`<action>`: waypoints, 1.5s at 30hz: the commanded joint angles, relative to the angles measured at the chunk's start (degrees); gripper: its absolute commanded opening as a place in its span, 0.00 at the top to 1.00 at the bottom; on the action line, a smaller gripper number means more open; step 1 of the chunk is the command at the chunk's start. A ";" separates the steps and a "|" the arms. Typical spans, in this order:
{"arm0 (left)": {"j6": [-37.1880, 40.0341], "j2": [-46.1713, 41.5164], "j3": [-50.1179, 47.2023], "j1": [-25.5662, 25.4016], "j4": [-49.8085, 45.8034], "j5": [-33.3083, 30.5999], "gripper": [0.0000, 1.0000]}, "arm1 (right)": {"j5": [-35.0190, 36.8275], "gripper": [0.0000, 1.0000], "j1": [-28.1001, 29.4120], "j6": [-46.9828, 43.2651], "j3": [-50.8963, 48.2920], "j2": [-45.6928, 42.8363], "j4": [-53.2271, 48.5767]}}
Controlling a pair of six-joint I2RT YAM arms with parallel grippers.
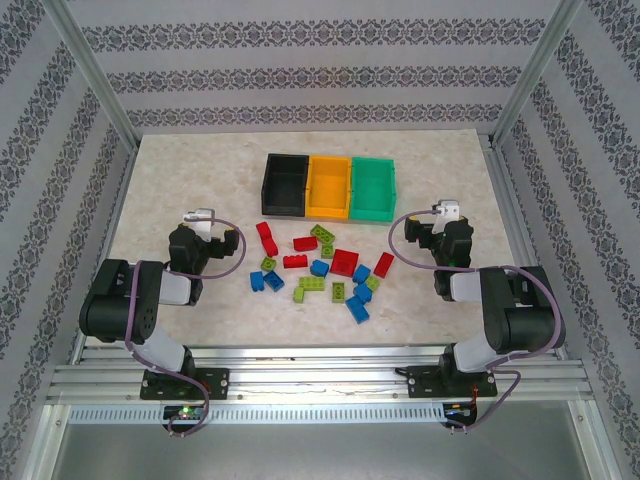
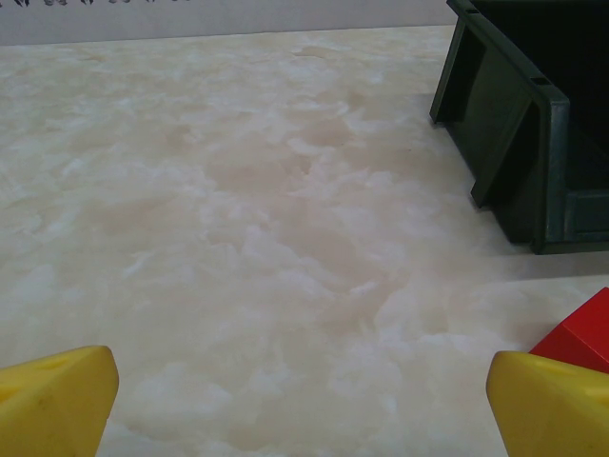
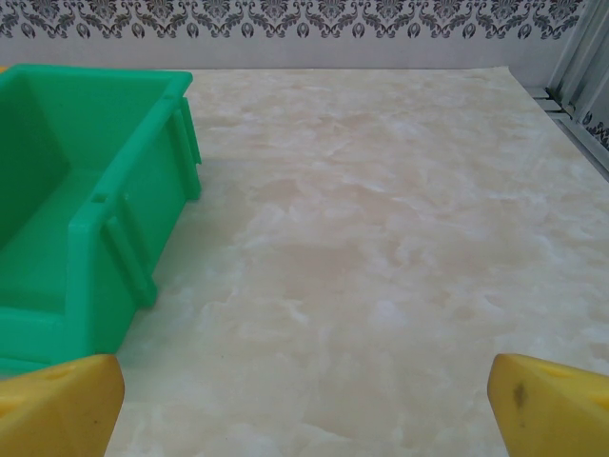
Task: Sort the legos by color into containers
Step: Pick up the lego from the center of the table.
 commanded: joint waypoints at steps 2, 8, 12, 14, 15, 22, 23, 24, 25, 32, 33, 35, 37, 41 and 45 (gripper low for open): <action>0.61 -0.39 1.08 0.48 -0.40 0.87 0.00 | -0.25 0.02 0.29 0.17 0.76 0.30 1.01; 0.64 -0.39 1.07 0.46 -0.44 0.87 0.00 | -0.25 0.02 0.27 0.15 0.78 0.36 1.01; 0.65 -0.45 1.08 0.49 -0.35 0.80 0.00 | -0.28 0.02 0.27 0.21 0.78 0.34 0.92; 0.65 -0.41 1.07 0.49 -0.35 0.80 0.00 | -0.25 0.02 0.28 0.15 0.78 0.30 0.91; 0.61 -0.36 1.08 0.47 -0.39 0.82 0.00 | -0.25 0.02 0.28 0.18 0.78 0.30 0.92; 0.71 -0.43 1.08 0.47 -0.36 0.89 0.00 | -0.03 0.02 0.44 0.04 0.78 0.27 0.92; 0.73 -0.40 1.04 0.55 -0.43 0.87 0.00 | 0.05 0.02 0.47 -0.05 0.71 0.22 0.92; 0.67 -0.37 1.08 0.49 -0.36 0.87 0.00 | 0.34 0.02 0.73 -0.25 0.69 0.25 1.00; 0.74 -0.44 1.08 0.46 -0.35 0.88 0.00 | 0.75 0.02 1.01 -0.51 0.54 0.14 1.17; 0.23 -0.42 -0.25 0.45 2.16 -0.79 0.00 | 1.97 0.02 1.85 -1.26 0.00 -0.01 2.02; -0.04 -0.51 -0.55 0.45 2.60 -1.46 0.00 | 2.31 0.02 2.09 -1.32 -0.22 -0.10 2.27; -0.38 -0.56 -1.38 0.46 4.55 -2.48 0.00 | 2.47 0.02 2.39 -1.60 -0.61 -0.41 2.76; -0.58 -1.09 -2.88 0.13 7.09 -3.76 0.00 | 2.54 0.02 2.56 -1.79 -1.04 -1.55 2.65; 0.23 -4.93 -3.44 -0.65 4.71 -4.79 0.00 | 3.43 0.02 2.97 -1.47 -1.06 -8.04 -2.00; -0.02 -11.02 -2.82 -1.22 -2.61 -6.53 0.00 | 4.11 0.02 3.61 0.01 -1.06 -16.71 -9.18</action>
